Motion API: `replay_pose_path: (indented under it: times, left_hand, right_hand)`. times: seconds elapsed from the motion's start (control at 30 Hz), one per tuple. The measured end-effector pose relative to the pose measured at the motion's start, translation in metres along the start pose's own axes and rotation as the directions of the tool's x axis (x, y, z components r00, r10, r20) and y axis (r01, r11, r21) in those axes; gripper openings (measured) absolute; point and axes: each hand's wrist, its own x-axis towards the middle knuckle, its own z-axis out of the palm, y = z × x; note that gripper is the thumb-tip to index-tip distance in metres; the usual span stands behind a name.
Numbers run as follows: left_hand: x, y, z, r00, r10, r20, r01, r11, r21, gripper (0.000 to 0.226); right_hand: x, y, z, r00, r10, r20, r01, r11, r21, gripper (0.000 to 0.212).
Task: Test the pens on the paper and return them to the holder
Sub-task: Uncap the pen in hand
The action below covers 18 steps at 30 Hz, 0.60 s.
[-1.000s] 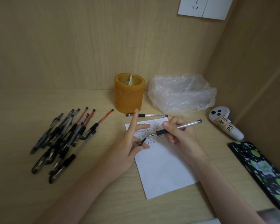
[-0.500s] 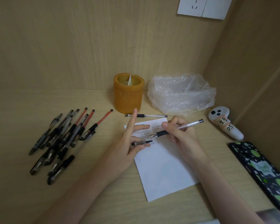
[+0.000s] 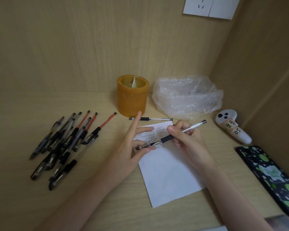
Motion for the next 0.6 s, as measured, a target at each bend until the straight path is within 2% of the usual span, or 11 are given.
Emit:
replay_pose_path:
  times: [0.27,0.43,0.5,0.6]
  left_hand:
    - [-0.0009,0.0012,0.0001,1.0,0.006,0.008,-0.006,1.0,-0.01,0.083]
    - [-0.001,-0.0001,0.0008,1.0,-0.012,0.02,0.012,1.0,-0.021,0.079]
    - [-0.0009,0.0001,-0.0008,0.999,-0.024,-0.026,0.025,1.0,0.015,0.066]
    - [-0.0004,-0.0014,-0.0056,0.98,-0.038,-0.197,0.048,0.998,0.049,0.029]
  right_hand:
    - [0.0007,0.0021,0.0014,0.999,-0.032,-0.034,0.031,0.999,-0.025,0.03]
    - [-0.0016,0.0058,0.0033,0.994,0.004,0.108,0.004,0.997,-0.074,0.02]
    - [-0.0024,0.0057,0.004,0.984,0.008,0.178,-0.003,1.0,-0.03,0.016]
    - [-0.0026,0.0024,0.0044,0.976,0.0,0.218,-0.028,0.992,0.123,0.029]
